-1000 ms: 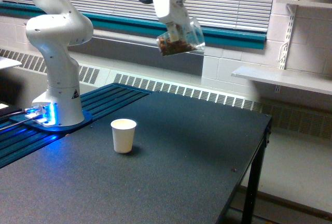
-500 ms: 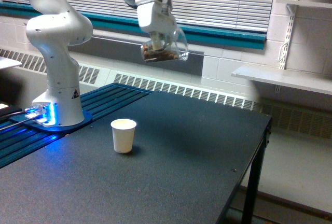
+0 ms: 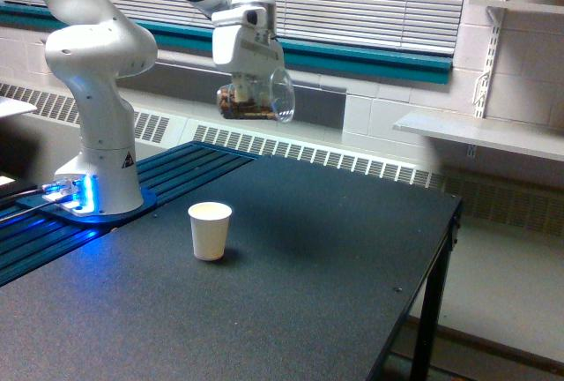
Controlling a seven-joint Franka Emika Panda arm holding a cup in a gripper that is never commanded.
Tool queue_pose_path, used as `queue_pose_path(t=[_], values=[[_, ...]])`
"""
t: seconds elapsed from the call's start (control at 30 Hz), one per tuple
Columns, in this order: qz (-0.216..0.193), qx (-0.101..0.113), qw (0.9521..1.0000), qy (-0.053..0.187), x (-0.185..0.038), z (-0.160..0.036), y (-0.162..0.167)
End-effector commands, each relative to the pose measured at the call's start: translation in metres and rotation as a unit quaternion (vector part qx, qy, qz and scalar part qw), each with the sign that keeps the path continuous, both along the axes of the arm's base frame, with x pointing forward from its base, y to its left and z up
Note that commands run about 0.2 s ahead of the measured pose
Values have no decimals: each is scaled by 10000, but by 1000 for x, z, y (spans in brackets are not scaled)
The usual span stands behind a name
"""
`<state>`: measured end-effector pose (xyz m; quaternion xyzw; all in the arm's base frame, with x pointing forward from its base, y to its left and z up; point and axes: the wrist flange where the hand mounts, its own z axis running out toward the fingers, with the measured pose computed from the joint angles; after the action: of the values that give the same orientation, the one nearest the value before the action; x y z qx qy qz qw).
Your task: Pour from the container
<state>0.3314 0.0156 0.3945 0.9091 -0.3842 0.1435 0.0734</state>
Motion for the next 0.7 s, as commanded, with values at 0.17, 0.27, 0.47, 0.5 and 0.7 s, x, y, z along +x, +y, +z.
queue_pose_path(t=[0.17,0.27,0.47,0.5,0.7], values=[[-431,121,9988,174,-23,-14,3],[-538,79,9982,257,-30,-18,4],[-674,154,9967,427,-43,-27,4],[-692,158,9965,452,-44,-28,4],[-793,217,9951,544,-50,-32,1]])
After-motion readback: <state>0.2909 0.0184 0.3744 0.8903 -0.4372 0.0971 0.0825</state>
